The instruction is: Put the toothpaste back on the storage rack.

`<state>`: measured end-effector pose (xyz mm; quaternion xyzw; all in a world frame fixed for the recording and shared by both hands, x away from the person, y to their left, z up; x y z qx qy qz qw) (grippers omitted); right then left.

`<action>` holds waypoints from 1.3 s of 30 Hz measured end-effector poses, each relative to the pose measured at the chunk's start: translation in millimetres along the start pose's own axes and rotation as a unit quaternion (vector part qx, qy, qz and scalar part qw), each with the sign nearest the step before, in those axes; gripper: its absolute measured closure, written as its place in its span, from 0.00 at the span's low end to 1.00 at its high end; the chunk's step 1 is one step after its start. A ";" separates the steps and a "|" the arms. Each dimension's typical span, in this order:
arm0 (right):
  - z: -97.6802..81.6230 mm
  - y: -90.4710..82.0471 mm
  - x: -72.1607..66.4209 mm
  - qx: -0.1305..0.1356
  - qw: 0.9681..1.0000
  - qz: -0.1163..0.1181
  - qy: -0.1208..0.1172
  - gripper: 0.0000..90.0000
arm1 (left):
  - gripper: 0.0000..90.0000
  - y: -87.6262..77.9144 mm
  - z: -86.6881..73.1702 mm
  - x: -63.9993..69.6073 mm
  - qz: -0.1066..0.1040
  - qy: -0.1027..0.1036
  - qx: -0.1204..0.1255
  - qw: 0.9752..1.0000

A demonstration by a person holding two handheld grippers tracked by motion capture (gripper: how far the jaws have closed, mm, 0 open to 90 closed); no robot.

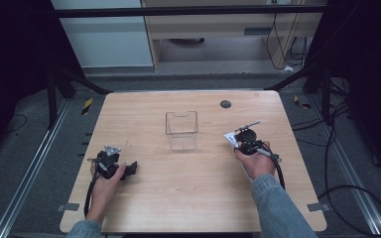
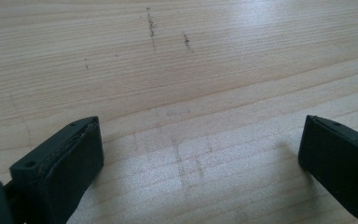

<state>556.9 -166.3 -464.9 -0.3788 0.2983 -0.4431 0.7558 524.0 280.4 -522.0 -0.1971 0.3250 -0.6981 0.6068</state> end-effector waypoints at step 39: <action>4.2 -11.8 3.8 0.017 1.000 0.002 0.004 0.87 | 0.00 0.1 0.0 0.0 -0.001 0.000 0.000 1.000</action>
Point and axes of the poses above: each handheld gripper's, and its own axes: y roughly forward along the jaws, z roughly out of its top, x roughly to its right, the point moved 2 cm from there along y, roughly forward along the jaws, and after that the axes turned 8 degrees about z, right-handed, at the moved point
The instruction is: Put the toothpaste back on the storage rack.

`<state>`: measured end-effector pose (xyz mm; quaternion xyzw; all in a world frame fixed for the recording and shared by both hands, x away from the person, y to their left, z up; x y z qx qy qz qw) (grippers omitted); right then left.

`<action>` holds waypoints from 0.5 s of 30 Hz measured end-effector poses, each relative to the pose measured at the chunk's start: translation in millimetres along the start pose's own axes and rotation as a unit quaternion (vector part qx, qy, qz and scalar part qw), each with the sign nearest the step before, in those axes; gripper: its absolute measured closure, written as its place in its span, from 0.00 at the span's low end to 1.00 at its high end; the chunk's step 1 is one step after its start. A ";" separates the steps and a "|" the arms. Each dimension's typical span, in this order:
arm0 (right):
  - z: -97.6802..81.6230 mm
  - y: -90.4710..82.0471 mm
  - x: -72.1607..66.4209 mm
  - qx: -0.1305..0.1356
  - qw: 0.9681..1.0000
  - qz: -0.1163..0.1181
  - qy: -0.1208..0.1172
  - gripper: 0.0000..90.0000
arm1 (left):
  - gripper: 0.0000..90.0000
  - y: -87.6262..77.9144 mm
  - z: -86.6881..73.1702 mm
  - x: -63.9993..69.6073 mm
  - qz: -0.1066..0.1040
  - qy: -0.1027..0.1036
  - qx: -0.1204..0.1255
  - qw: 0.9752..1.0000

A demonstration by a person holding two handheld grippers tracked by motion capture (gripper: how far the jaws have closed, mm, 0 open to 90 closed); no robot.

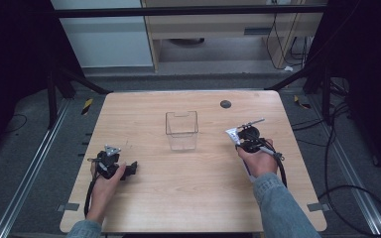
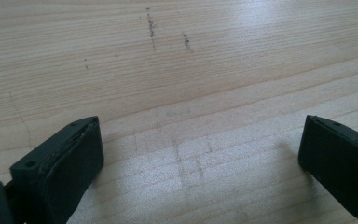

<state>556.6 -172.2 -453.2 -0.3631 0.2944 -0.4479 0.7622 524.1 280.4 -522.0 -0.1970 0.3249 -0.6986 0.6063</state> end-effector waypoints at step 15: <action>2.8 -11.4 1.3 0.015 1.000 0.001 0.000 0.88 | 0.00 0.0 0.0 0.0 0.000 0.000 0.000 1.000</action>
Point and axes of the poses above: each handheld gripper's, and its own axes: y roughly forward along the jaws, z roughly out of its top, x roughly to its right, the point moved 2 cm from there along y, roughly forward along the jaws, and after that the axes turned 8 degrees about z, right-handed, at the moved point
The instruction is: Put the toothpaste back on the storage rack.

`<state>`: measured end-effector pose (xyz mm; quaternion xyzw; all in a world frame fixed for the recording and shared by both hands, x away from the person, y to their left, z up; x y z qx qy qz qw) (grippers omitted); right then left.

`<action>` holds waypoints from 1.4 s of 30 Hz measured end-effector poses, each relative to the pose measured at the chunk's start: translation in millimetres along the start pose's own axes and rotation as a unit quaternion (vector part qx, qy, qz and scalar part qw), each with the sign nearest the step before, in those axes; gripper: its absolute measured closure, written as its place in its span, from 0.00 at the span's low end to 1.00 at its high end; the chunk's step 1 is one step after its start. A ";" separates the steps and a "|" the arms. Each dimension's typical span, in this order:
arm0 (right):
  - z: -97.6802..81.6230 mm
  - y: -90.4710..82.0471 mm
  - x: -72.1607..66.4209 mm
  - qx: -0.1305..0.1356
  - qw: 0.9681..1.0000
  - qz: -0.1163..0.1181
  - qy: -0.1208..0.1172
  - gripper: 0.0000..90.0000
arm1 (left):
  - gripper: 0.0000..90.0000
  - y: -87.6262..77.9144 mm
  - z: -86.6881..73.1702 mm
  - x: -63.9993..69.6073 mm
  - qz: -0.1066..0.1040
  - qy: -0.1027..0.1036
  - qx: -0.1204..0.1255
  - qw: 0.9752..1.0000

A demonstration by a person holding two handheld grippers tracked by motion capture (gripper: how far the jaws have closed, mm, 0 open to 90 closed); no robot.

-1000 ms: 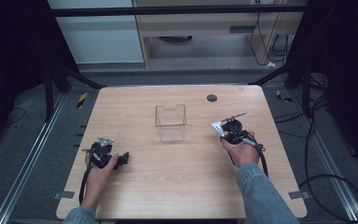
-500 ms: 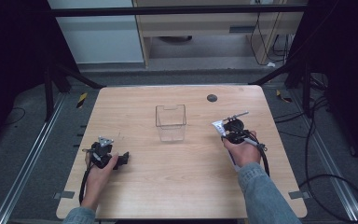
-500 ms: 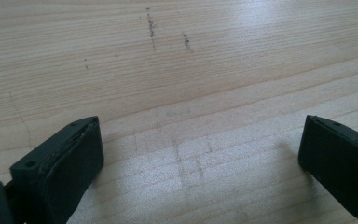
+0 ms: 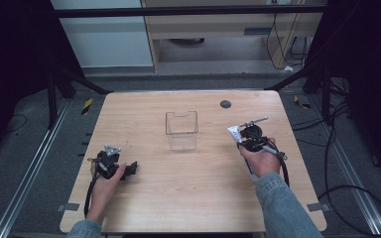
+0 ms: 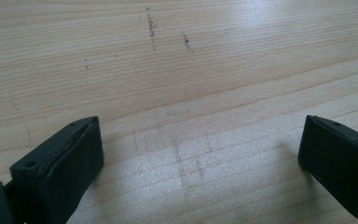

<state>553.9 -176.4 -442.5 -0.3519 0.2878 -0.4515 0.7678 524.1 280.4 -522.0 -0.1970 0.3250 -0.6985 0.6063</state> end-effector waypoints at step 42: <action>47.3 -31.6 -36.8 0.133 0.990 0.025 -0.028 0.88 | 0.00 0.0 0.0 0.0 0.000 0.000 0.000 1.000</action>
Point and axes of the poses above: each handheld gripper's, and its own axes: y roughly forward along the jaws, z roughly out of its top, x roughly to its right, the point moved 2 cm from there along y, roughly forward along the jaws, and after that the axes turned 8 degrees about z, right-handed, at the moved point
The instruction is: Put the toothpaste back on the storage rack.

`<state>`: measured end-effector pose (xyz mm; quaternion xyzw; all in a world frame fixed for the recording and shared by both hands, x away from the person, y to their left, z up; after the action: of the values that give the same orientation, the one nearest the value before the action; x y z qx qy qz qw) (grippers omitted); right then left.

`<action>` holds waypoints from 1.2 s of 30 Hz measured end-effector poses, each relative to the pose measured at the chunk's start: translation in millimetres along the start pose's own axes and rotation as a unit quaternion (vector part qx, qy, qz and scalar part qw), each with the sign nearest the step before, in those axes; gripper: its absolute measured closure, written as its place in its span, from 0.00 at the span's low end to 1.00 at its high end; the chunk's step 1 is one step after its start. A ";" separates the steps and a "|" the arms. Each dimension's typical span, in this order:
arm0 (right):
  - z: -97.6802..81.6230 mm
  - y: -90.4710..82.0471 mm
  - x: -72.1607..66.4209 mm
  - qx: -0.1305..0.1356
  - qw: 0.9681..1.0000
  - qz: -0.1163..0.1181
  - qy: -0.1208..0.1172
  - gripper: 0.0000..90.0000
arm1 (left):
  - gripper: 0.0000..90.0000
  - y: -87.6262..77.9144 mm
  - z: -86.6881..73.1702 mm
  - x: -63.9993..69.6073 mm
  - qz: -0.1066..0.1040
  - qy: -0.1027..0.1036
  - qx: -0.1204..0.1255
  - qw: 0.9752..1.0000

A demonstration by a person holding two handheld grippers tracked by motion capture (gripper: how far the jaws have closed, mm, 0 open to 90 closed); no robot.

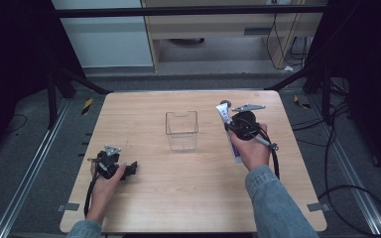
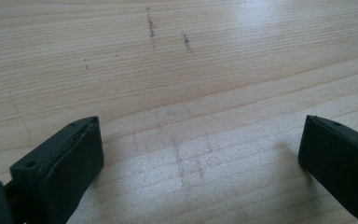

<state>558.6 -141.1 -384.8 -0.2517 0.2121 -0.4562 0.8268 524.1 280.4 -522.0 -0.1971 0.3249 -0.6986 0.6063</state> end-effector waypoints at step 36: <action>63.7 -9.1 -49.7 0.068 0.996 0.030 -0.043 0.88 | 0.00 0.3 0.2 0.0 -0.001 0.000 0.001 1.000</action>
<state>565.2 -88.3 -323.4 -0.2080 0.1526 -0.4330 0.8637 524.4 280.4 -522.1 -0.1969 0.3242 -0.6993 0.6059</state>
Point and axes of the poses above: each handheld gripper's, and its own axes: y roughly forward along the jaws, z roughly out of its top, x roughly to its right, the point moved 2 cm from there along y, roughly forward along the jaws, and after that the axes turned 8 degrees about z, right-handed, at the moved point
